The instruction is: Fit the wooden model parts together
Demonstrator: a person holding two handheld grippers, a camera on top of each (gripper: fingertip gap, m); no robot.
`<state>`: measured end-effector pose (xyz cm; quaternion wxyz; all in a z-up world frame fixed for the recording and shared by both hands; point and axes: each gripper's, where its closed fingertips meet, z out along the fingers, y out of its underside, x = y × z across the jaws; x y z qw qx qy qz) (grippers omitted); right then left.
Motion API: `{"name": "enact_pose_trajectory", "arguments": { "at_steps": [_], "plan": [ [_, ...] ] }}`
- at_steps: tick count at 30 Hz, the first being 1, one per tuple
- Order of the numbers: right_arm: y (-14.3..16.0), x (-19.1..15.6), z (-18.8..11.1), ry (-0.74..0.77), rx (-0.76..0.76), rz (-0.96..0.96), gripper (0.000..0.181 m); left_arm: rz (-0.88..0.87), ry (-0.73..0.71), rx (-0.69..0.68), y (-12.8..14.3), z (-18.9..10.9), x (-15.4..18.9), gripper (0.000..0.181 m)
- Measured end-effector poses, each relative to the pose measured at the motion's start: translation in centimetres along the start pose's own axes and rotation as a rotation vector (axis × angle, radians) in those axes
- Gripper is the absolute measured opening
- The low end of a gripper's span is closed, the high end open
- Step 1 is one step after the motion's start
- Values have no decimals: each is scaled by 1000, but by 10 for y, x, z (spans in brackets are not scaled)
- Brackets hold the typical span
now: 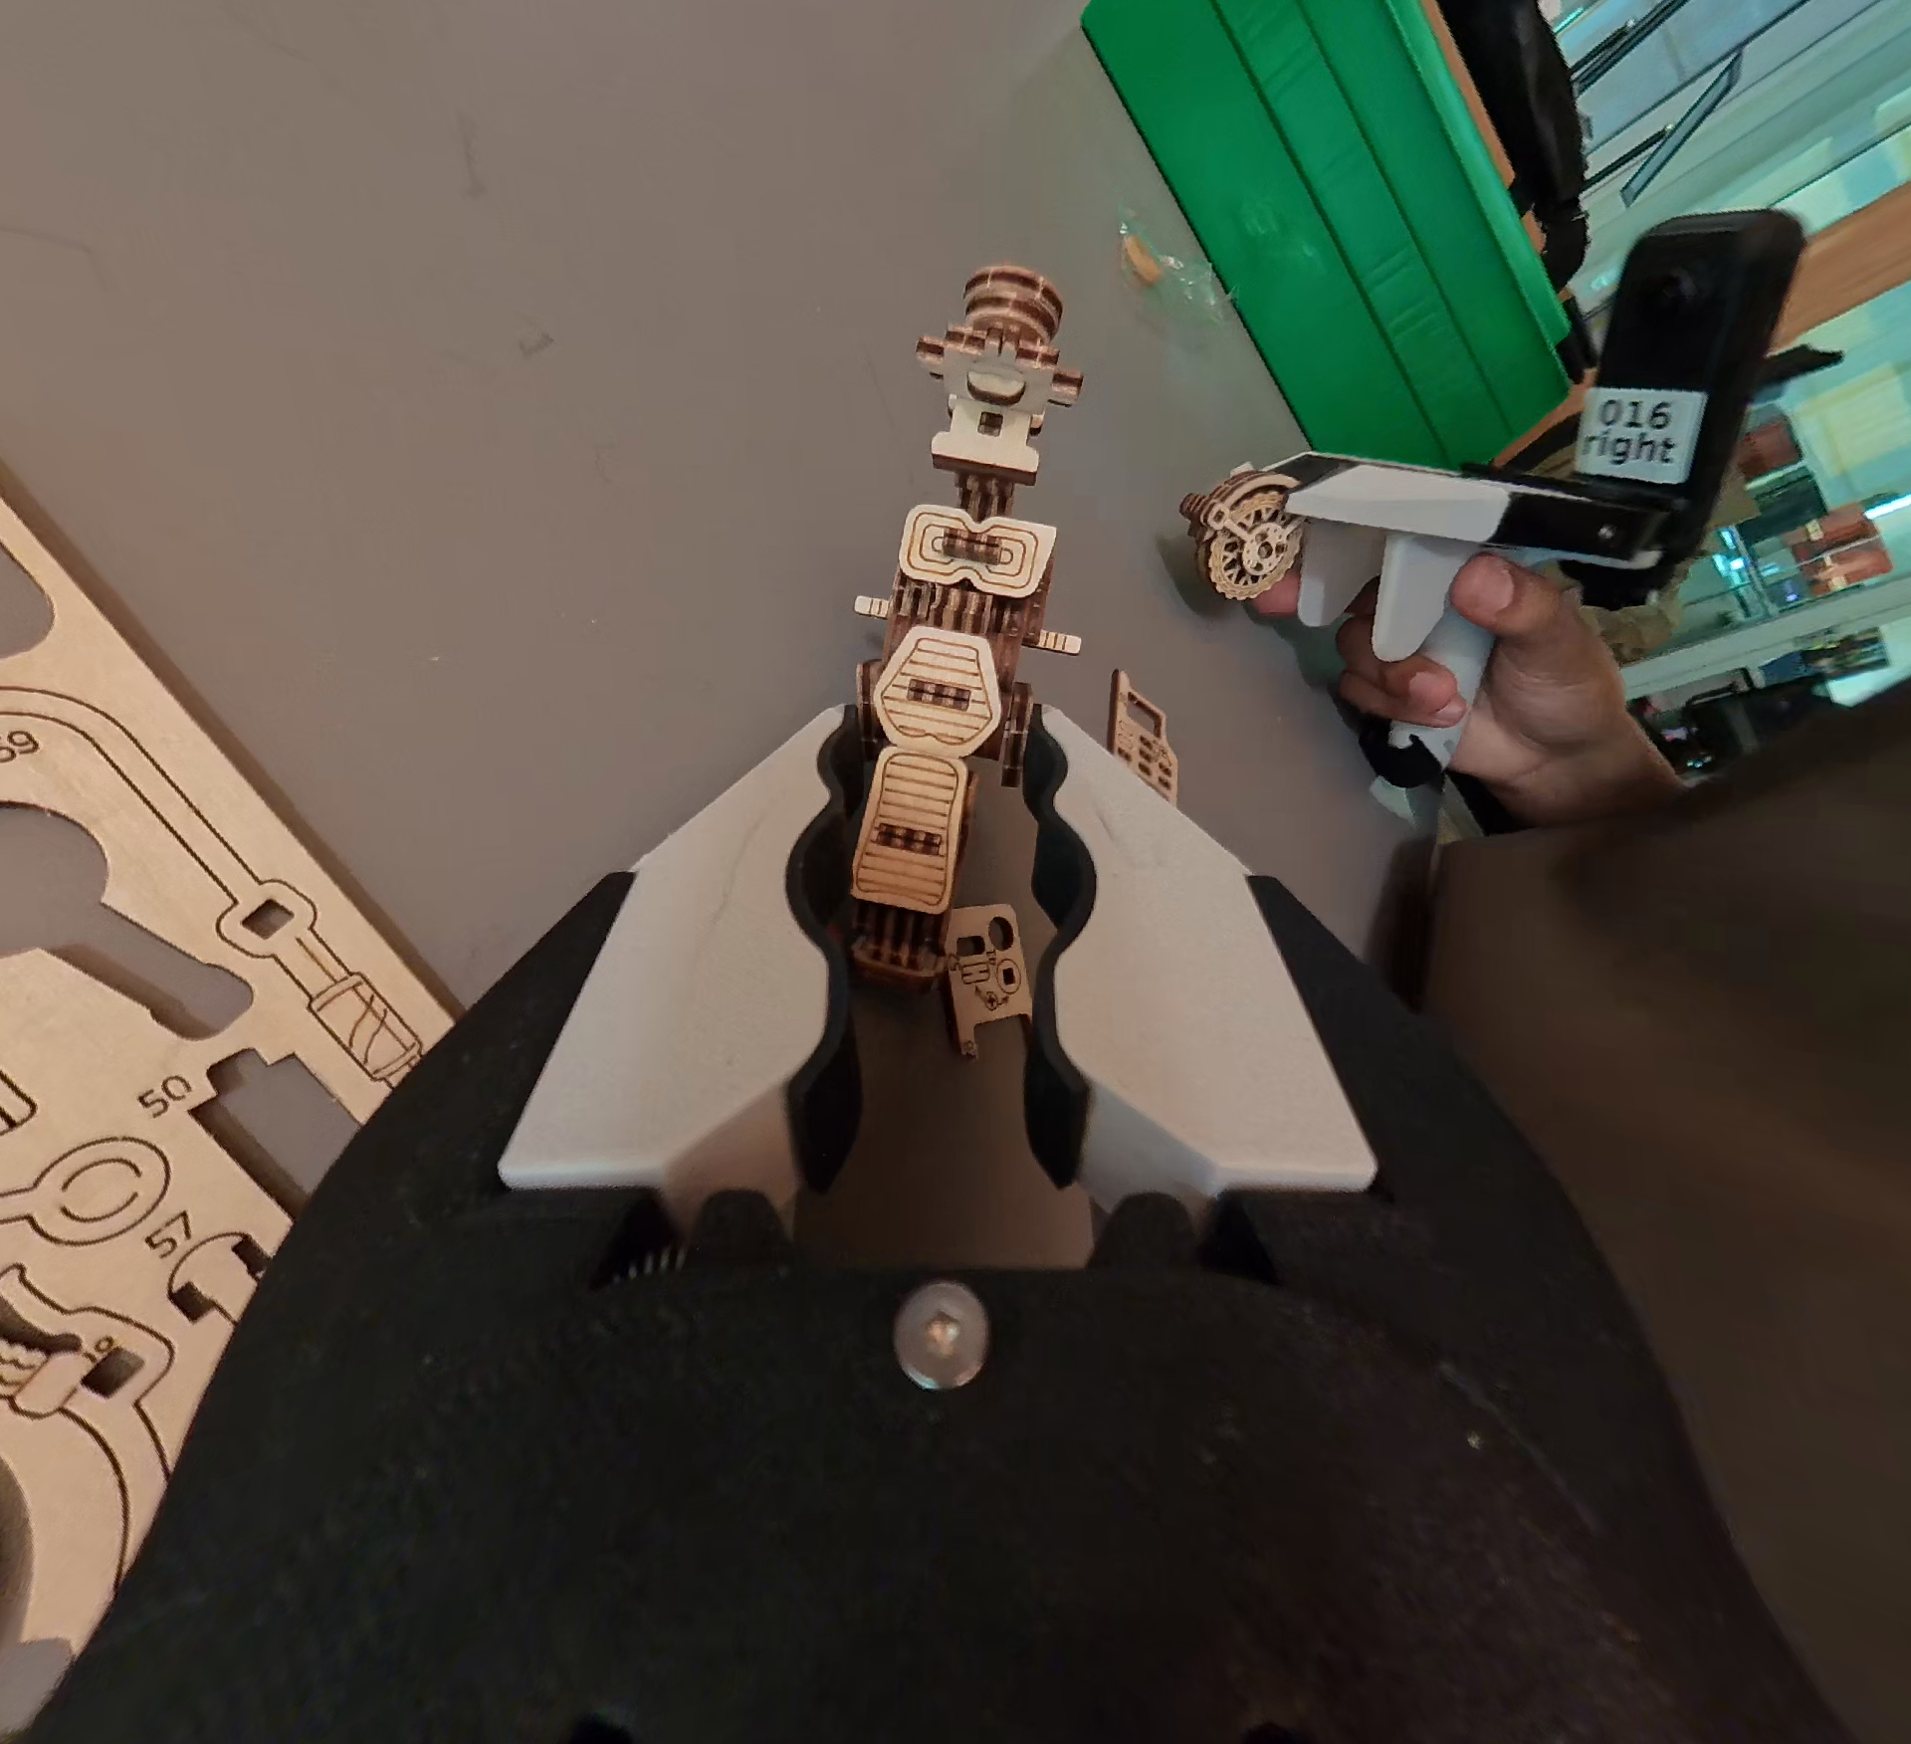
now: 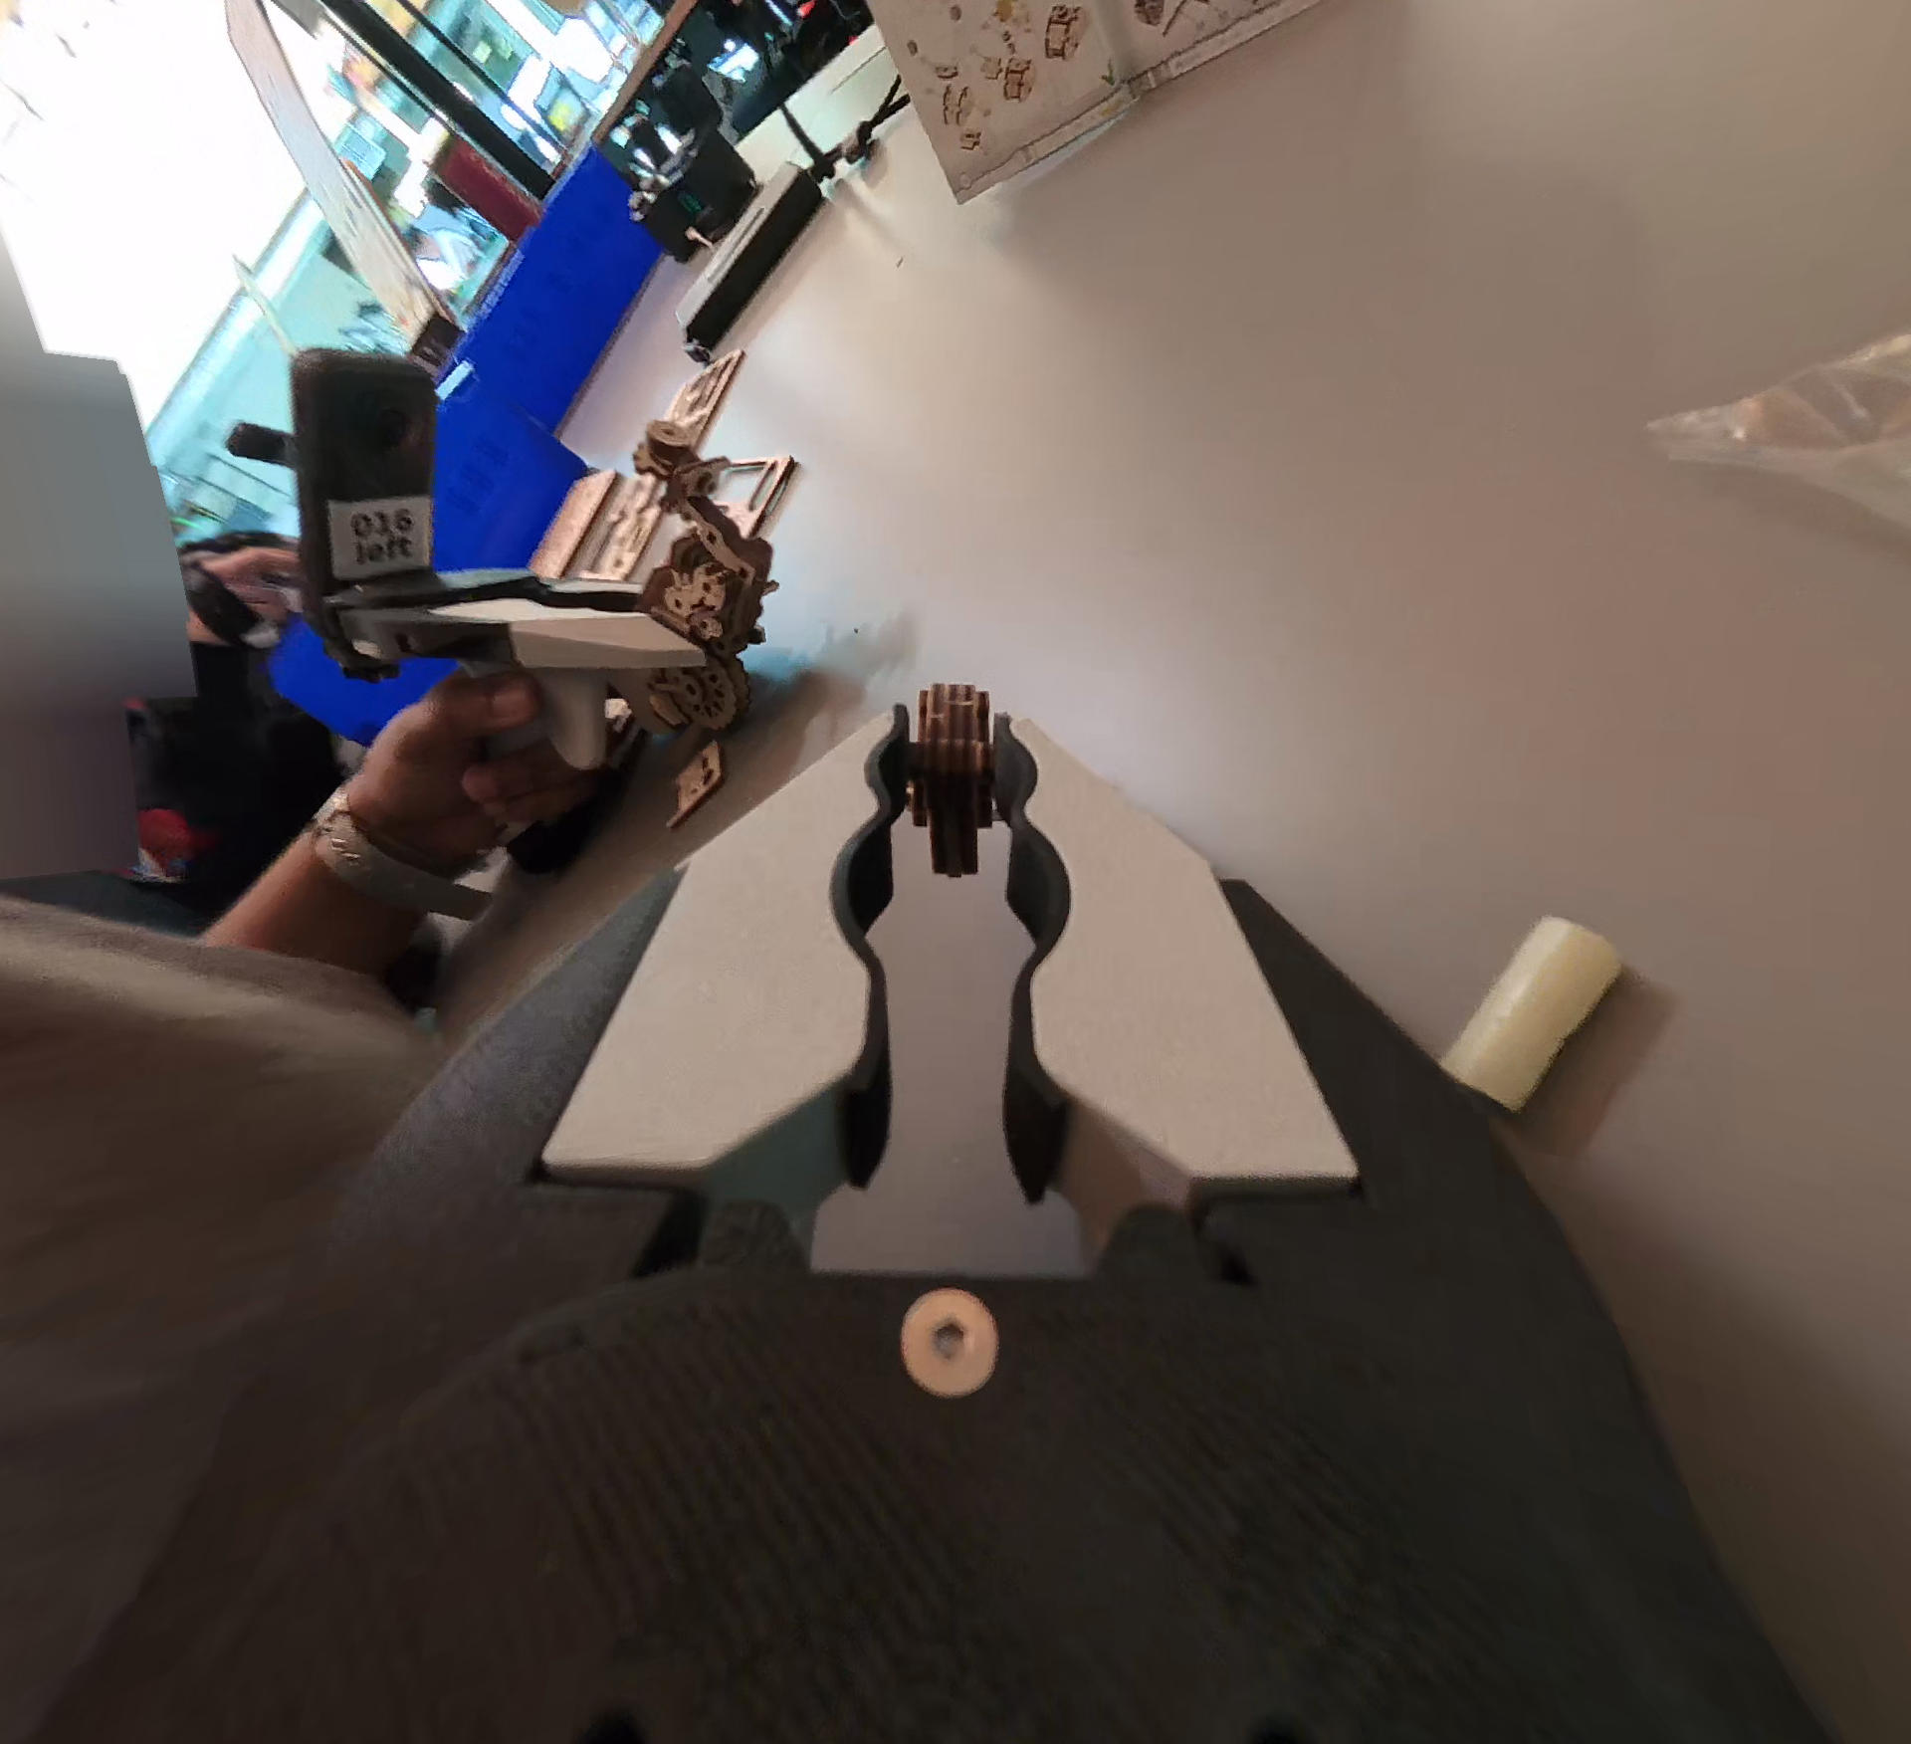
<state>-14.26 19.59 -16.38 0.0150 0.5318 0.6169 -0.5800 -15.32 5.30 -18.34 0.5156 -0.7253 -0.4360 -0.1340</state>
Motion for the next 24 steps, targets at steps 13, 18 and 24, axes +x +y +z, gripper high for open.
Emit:
{"name": "enact_pose_trajectory", "arguments": {
  "at_steps": [13, 18, 24],
  "plan": [
    [14, -61, -10, -62, 42, -447, 14, 77, -19, -2, 7, -1, 10, 28],
    [21, -61, -6, -69, -5, -556, 14, 106, 16, 3, 6, -1, 17, 29],
    [43, -84, -17, -199, -72, -710, 14, 309, 268, -4, 17, -13, 74, 28]
  ]
}}
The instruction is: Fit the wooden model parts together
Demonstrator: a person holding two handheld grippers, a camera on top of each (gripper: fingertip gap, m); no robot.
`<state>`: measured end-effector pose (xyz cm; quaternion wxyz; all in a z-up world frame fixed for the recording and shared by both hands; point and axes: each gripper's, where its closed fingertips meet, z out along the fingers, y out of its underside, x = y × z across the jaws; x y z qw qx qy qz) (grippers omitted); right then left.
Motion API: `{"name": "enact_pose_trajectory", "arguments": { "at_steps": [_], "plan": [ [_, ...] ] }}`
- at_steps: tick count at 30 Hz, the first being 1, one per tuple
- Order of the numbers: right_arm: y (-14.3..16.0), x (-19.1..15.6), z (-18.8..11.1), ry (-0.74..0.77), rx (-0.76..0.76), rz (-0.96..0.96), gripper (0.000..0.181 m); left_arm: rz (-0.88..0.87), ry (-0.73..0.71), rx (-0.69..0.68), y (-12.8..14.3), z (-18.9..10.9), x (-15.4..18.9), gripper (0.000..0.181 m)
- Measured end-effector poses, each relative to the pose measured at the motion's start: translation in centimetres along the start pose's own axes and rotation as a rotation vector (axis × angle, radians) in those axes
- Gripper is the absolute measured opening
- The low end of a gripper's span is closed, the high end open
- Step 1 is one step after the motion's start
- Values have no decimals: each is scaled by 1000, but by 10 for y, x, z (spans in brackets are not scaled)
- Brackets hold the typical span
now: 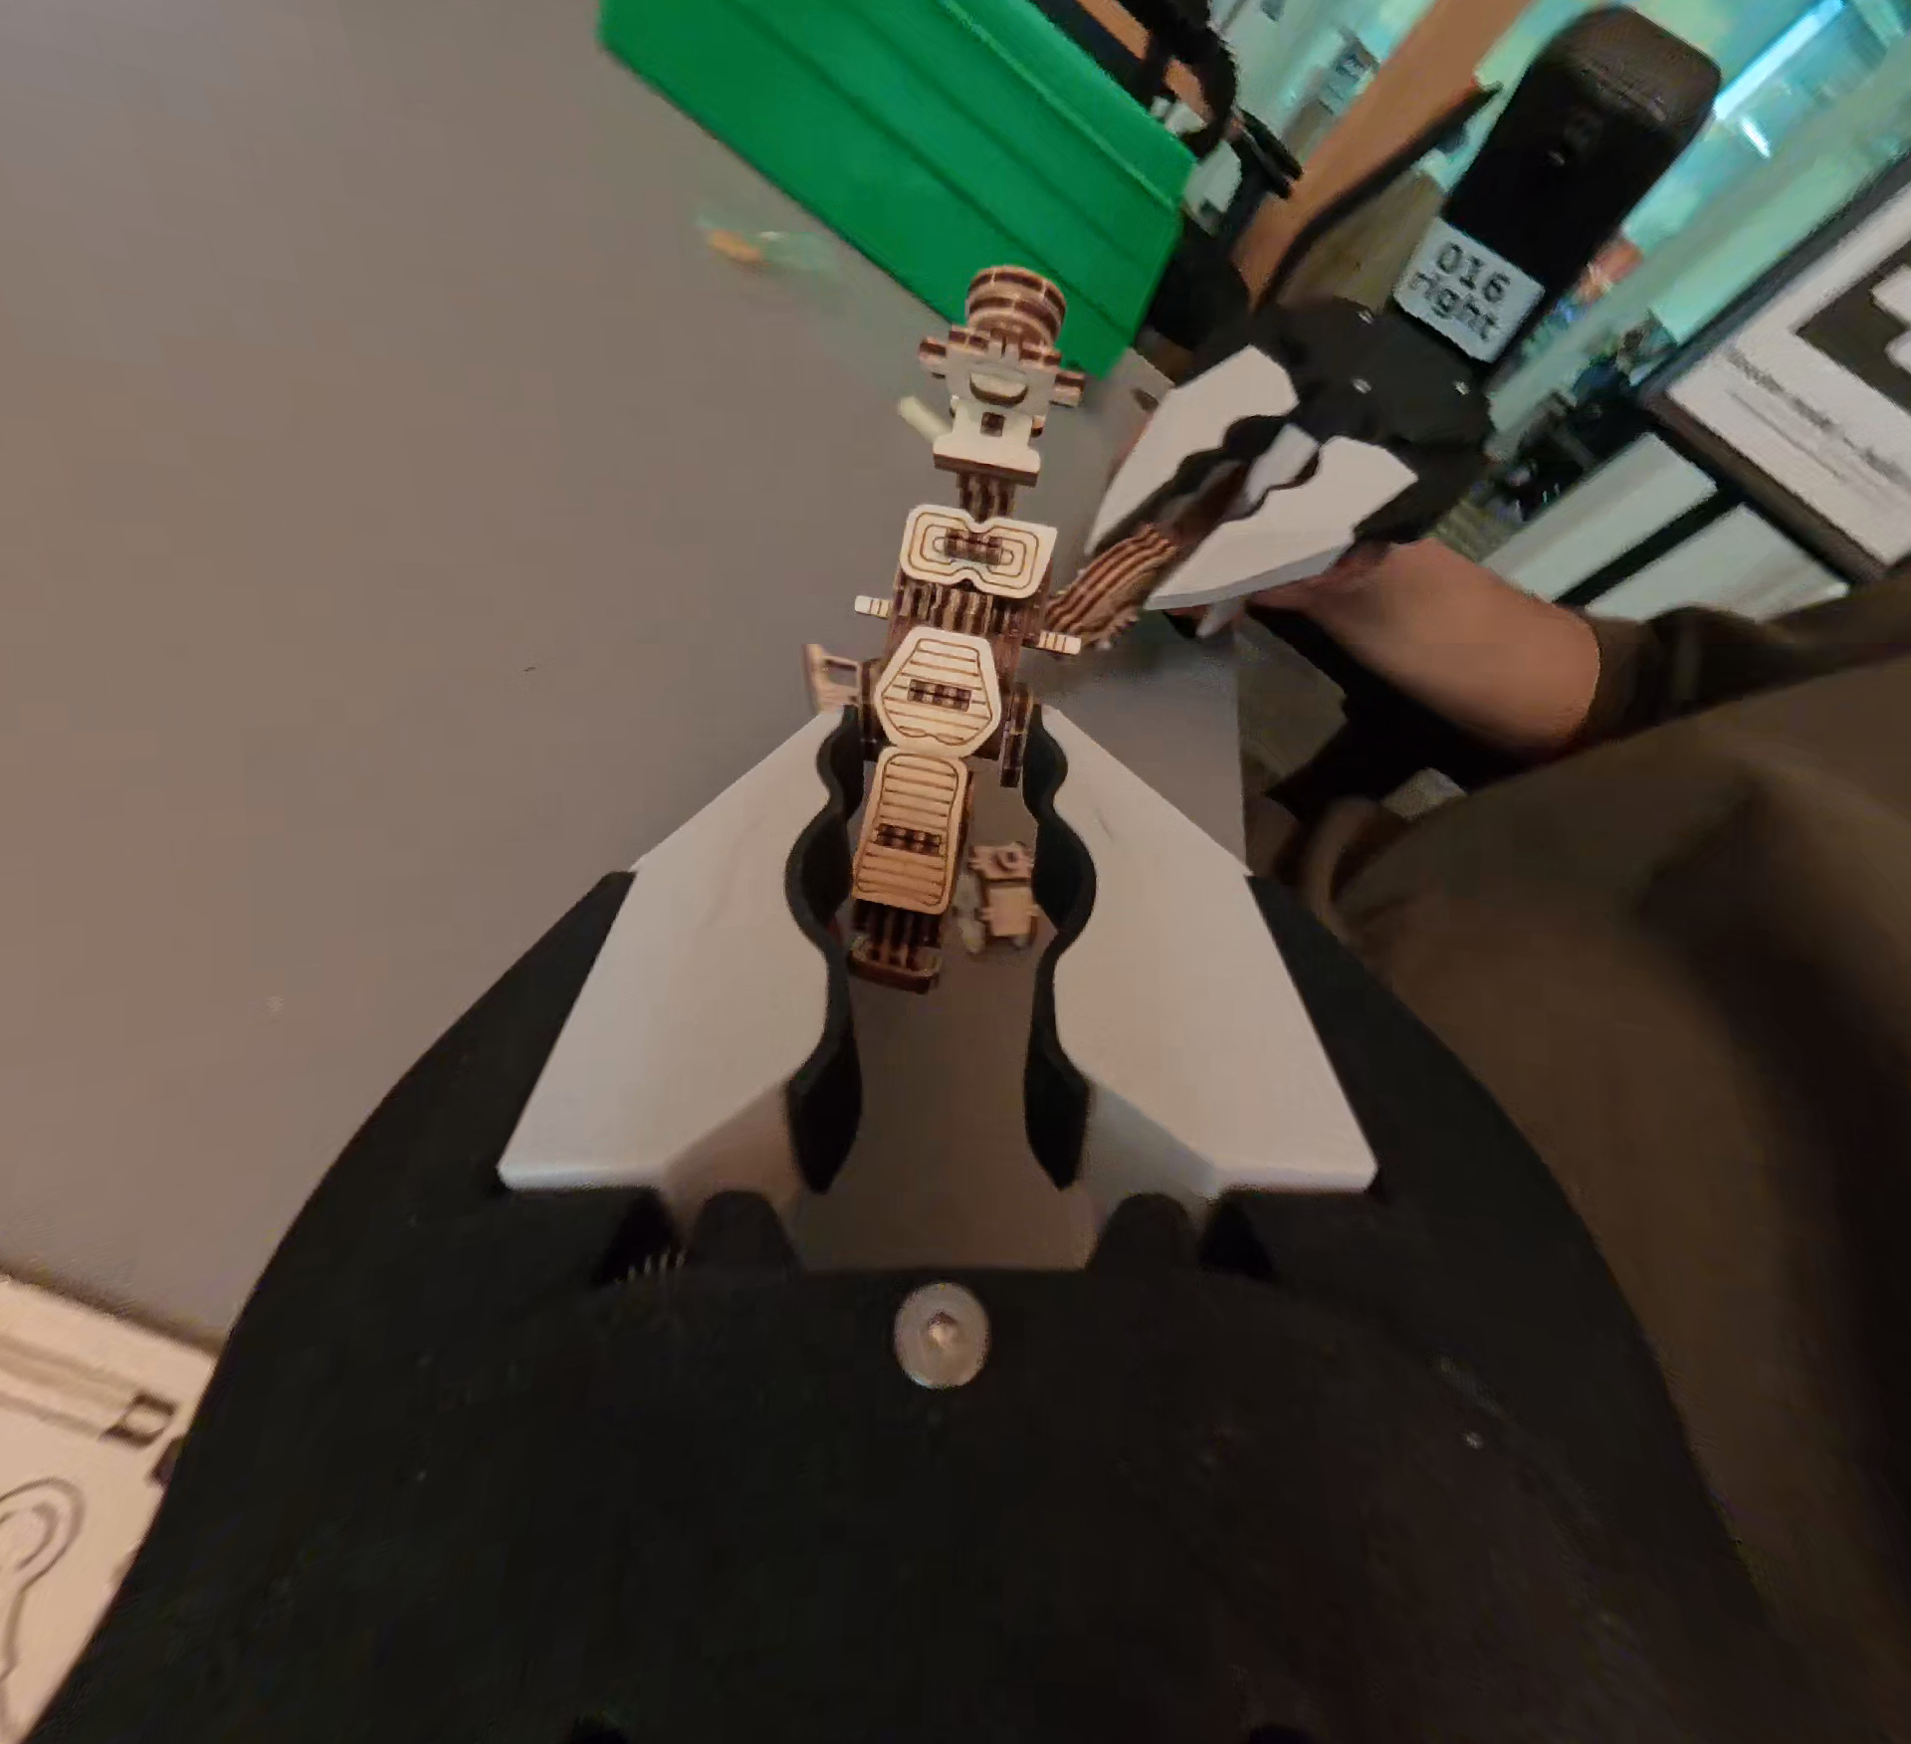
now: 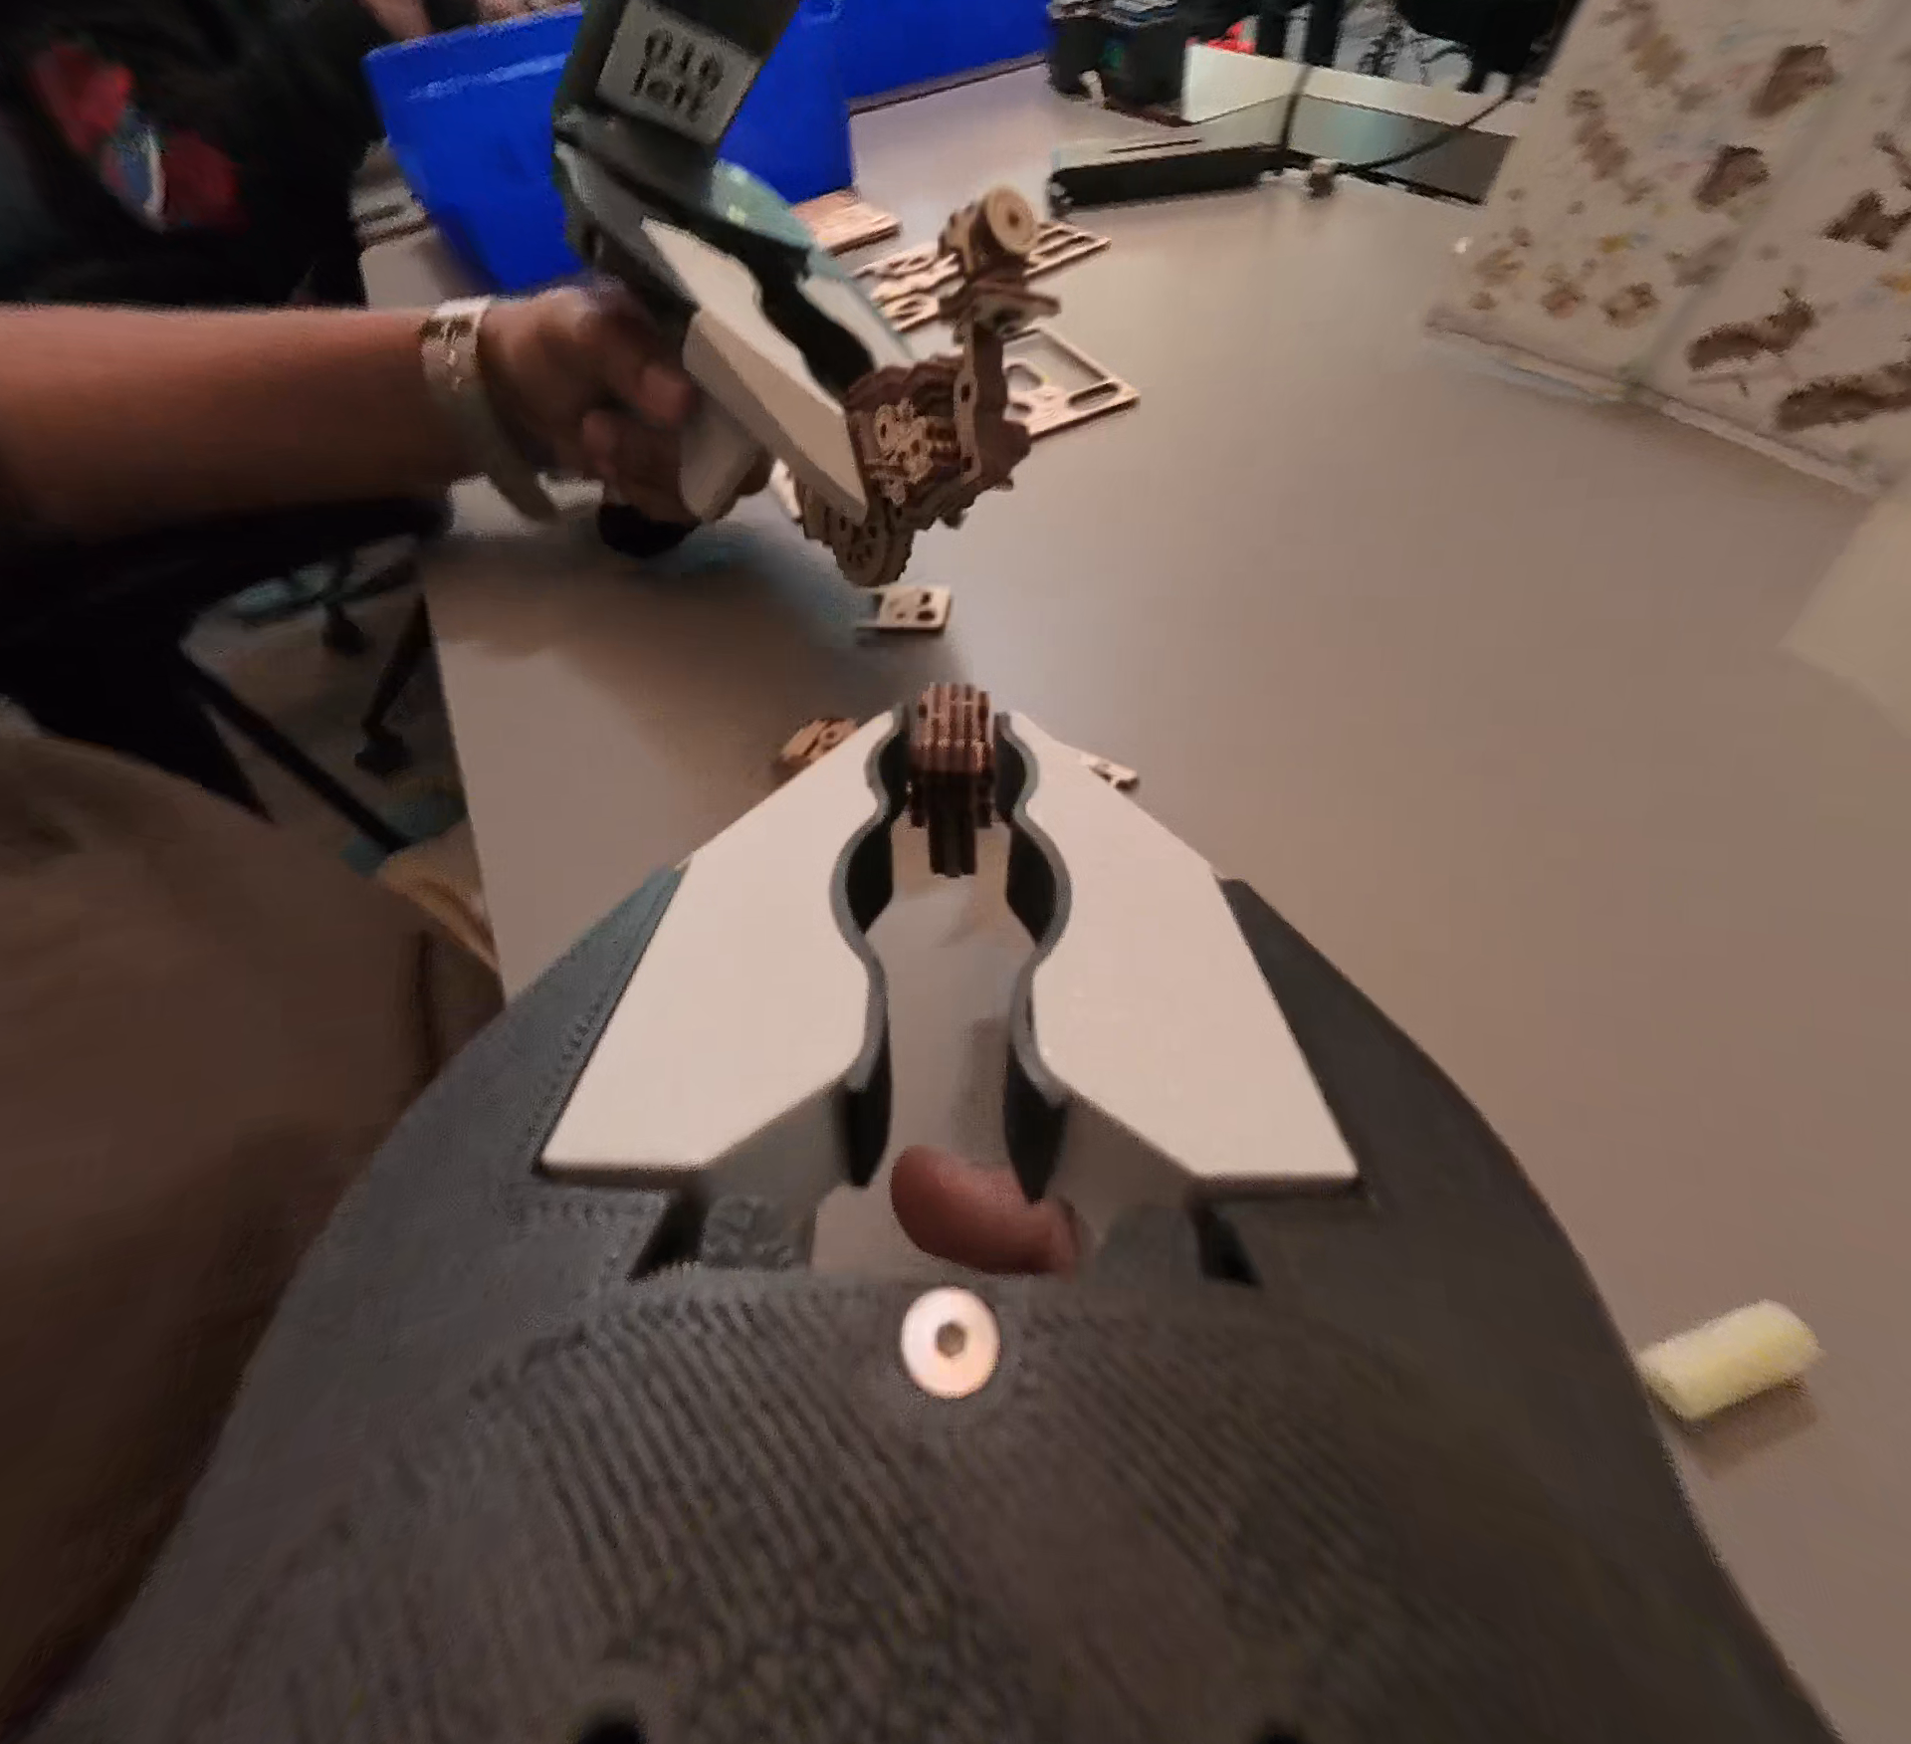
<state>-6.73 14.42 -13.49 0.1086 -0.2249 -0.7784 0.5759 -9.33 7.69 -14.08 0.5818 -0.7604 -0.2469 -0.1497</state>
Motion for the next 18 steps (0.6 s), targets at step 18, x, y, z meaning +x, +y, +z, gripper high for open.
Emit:
{"name": "enact_pose_trajectory", "arguments": {
  "at_steps": [18],
  "plan": [
    [12, -14, -24, -179, -48, -100, 14, 264, -69, -462, 56, 17, 33, 28]
  ]
}}
